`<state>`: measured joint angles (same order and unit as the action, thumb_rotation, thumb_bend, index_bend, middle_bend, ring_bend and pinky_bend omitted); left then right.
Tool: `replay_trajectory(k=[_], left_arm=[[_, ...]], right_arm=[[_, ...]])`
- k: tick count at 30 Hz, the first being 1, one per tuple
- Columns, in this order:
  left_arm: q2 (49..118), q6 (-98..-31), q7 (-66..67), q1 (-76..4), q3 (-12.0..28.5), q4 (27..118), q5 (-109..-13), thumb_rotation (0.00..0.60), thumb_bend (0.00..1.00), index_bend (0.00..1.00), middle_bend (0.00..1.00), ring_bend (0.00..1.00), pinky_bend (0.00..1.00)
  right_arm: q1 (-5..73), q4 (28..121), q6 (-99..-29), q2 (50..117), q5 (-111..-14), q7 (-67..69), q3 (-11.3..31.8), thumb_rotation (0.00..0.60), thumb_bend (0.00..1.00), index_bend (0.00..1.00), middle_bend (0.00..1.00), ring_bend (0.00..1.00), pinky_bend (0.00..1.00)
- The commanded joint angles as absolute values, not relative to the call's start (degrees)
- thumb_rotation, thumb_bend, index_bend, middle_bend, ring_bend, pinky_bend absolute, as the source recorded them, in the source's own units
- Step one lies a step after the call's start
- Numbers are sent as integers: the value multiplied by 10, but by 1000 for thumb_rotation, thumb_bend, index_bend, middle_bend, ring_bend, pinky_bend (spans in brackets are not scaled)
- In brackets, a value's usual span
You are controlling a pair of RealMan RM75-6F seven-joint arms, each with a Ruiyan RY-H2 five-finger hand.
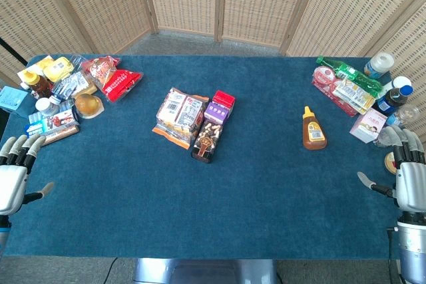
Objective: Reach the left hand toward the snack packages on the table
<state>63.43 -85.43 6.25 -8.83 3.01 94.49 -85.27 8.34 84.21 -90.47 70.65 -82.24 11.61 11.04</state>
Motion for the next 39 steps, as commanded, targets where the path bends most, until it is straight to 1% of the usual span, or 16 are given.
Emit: replay_trajectory(k=[1,5,8,13,21,27,30,39], left_arm=[[638,-853,71,-89,33,940,-848,600,219,0,0,0,0],[649,-835,75,-102,46,931,-832,600,218,0,0,0,0],[647,-794,85,-133,59,924,-827,600,218,0,0,0,0],[658,-710,97,-216,93,895,-832,600,220,0,0,0,0],[708,-596,145,-336,133,830,-813,600,218,0,0,0,0],[741,-506,205,-413,148,793,-770,600,218,0,0,0,0],[764,-473,235,-447,155,774,-741,600,219,0,0,0,0],[827,-425,344,-530,159,726,-664,600,220,0,0,0,0]], right_arm=[[82,846,-903,704,-819,120,112,600,0,0,0,0,0],[80,852,-901,700,-818,124,113,600,0,0,0,0,0],[79,856,-903,698,-821,121,114,600,0,0,0,0,0],[77,865,-905,694,-825,122,113,600,0,0,0,0,0],[76,872,-897,687,-823,132,113,600,0,0,0,0,0],[76,872,-892,683,-817,144,118,600,0,0,0,0,0],[75,873,-891,681,-816,150,119,600,0,0,0,0,0],[71,879,-890,670,-811,175,124,600,0,0,0,0,0]])
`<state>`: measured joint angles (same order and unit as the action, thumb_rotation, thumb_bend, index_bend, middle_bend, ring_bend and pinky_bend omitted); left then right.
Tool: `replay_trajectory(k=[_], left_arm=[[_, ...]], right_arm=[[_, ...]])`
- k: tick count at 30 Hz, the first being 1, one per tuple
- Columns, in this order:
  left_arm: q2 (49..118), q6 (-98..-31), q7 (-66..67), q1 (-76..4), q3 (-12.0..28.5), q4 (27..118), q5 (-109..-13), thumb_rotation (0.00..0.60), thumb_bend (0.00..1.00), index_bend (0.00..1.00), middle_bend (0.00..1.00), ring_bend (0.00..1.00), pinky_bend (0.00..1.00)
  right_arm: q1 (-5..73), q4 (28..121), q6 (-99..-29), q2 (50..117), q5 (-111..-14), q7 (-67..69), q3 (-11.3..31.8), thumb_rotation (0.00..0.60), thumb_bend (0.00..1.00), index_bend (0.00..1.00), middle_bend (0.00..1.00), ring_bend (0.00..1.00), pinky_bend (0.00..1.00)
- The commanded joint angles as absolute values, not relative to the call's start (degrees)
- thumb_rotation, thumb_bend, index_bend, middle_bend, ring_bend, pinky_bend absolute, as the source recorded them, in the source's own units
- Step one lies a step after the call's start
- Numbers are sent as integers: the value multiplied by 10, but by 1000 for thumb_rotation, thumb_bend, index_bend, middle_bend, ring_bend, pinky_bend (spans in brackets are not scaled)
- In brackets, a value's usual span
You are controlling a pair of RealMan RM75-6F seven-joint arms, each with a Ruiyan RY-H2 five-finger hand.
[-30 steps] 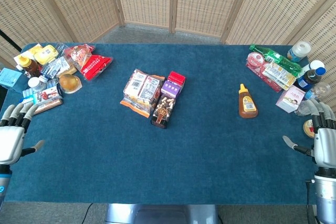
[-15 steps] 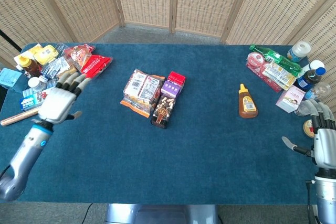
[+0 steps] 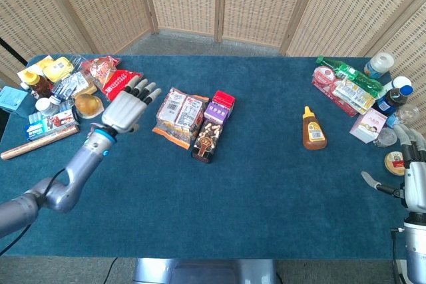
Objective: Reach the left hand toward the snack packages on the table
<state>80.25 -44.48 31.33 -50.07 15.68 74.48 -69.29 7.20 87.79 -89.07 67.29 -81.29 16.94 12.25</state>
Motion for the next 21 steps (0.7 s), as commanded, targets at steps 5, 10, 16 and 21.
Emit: replay_trajectory(k=[5,10,16,21], left_arm=[[865,-409,386,-570,159,698,-617,600,218,0,0,0,0],[906,-404,421,-605,155,662,-573,600,219,0,0,0,0],[949,-394,423,-633,150,618,-538,600,218,0,0,0,3],[969,-389,411,-643,144,605,-521,600,218,122,72,171,517]], right_arm=[[69,882,-886,664,-808,190,126,600,0,0,0,0,0],[68,885,-885,658,-807,203,128,600,0,0,0,0,0],[66,888,-886,654,-806,214,130,600,0,0,0,0,0],[64,890,-889,651,-809,222,131,600,0,0,0,0,0]])
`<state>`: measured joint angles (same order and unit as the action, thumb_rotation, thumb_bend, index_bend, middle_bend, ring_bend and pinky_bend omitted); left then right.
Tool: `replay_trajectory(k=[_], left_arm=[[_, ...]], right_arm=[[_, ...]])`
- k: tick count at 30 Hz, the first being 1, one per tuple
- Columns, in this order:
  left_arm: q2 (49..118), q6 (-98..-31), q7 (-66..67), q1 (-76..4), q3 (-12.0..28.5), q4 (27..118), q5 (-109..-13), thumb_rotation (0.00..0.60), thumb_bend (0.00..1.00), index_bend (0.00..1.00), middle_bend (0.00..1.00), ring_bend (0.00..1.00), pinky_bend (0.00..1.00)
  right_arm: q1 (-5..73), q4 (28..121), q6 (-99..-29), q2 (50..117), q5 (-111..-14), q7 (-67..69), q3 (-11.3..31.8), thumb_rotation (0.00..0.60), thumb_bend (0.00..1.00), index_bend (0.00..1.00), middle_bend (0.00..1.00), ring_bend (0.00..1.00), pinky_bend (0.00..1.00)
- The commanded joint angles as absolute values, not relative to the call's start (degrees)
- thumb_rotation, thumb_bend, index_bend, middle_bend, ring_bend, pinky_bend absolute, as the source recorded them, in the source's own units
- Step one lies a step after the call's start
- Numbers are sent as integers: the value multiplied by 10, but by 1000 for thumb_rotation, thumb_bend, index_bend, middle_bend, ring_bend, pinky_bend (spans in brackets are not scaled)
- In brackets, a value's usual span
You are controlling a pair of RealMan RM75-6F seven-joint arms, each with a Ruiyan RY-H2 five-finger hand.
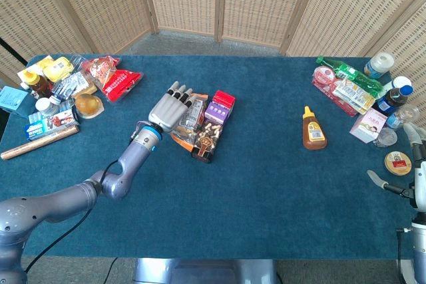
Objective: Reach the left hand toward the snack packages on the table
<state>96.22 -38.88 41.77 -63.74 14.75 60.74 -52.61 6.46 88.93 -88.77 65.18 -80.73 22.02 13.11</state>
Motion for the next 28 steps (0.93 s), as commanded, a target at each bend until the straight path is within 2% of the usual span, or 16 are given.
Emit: replay_trajectory(k=[1,2,4,5,6,9,14,21,28], left_arm=[[970,-392,408,-643,144,607,-521,600,218,208,165,299,643],[970,-398,405,-642,142,609,-523,600,220,382,363,537,823],[968,-412,400,-640,139,617,-534,600,241,672,751,873,985],[965,-419,398,-639,137,622,-538,600,262,765,878,961,1000],[961,-427,395,-637,136,630,-543,600,286,804,954,999,1000],[941,-447,397,-630,132,657,-550,600,306,813,999,1000,1000],[893,-482,407,-616,134,718,-546,600,310,818,1000,1000,1000],[790,-548,424,-590,146,844,-552,600,307,818,1000,1000,1000],[724,-578,441,-579,151,926,-549,600,308,817,989,1000,1000]], right_arm=[[63,891,-891,650,-811,223,131,600,0,0,0,0,0],[63,892,-892,650,-812,224,131,600,0,0,0,0,0],[62,893,-893,649,-814,225,130,600,0,0,0,0,0],[62,893,-894,648,-815,226,130,600,0,0,0,0,0],[62,894,-895,648,-816,226,130,600,0,0,0,0,0],[61,896,-895,647,-817,226,129,600,0,0,0,0,0],[61,898,-896,647,-819,223,129,600,0,0,0,0,0],[61,901,-897,647,-822,215,128,600,0,0,0,0,0],[61,910,-904,649,-832,200,123,600,0,0,0,0,0]])
